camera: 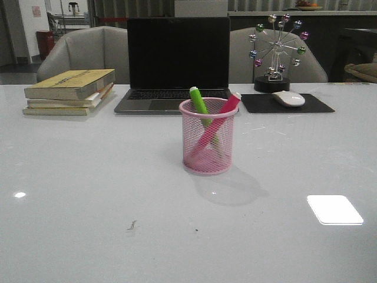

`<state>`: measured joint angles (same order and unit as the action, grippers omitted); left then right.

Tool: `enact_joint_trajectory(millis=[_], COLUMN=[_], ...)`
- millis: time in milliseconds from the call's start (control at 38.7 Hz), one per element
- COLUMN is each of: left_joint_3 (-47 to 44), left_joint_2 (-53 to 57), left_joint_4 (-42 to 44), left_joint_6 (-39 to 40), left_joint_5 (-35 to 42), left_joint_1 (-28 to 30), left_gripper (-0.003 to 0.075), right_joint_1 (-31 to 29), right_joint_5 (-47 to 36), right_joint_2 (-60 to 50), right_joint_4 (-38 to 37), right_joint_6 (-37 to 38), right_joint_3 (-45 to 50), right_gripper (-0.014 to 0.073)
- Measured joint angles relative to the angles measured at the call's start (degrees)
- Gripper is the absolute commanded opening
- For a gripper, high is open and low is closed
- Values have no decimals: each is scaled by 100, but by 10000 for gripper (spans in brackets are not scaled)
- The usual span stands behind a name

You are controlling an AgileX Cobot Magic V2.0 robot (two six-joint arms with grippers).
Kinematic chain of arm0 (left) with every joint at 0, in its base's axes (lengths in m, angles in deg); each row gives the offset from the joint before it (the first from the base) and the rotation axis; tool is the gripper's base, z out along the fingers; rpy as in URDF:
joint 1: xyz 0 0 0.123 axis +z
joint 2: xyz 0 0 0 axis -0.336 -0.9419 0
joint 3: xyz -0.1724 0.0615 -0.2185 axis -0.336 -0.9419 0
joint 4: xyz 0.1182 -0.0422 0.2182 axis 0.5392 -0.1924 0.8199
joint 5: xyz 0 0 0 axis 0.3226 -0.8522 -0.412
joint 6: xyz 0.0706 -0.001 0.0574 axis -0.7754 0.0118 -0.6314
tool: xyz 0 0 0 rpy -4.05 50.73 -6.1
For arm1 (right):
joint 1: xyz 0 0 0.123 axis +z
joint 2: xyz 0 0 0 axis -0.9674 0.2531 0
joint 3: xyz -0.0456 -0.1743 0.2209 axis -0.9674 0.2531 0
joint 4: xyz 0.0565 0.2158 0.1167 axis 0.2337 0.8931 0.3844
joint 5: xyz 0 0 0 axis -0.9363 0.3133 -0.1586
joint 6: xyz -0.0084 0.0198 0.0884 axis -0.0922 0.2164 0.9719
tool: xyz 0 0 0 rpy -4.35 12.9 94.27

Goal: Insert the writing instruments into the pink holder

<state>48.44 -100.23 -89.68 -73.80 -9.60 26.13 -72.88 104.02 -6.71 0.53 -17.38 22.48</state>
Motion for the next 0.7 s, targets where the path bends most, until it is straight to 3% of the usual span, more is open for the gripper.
enact_joint_trajectory(millis=[440,698], left_joint_3=[0,0], left_joint_2=[0,0], left_joint_4=[0,0], left_joint_6=[0,0], left_joint_5=[0,0], left_joint_1=[0,0], left_gripper=[328,328], right_joint_1=[0,0], right_joint_5=[23,-57], right_joint_2=[-86,-1196], right_joint_4=[0,328], right_joint_6=[0,0], right_joint_3=[0,291], right_gripper=[50,50])
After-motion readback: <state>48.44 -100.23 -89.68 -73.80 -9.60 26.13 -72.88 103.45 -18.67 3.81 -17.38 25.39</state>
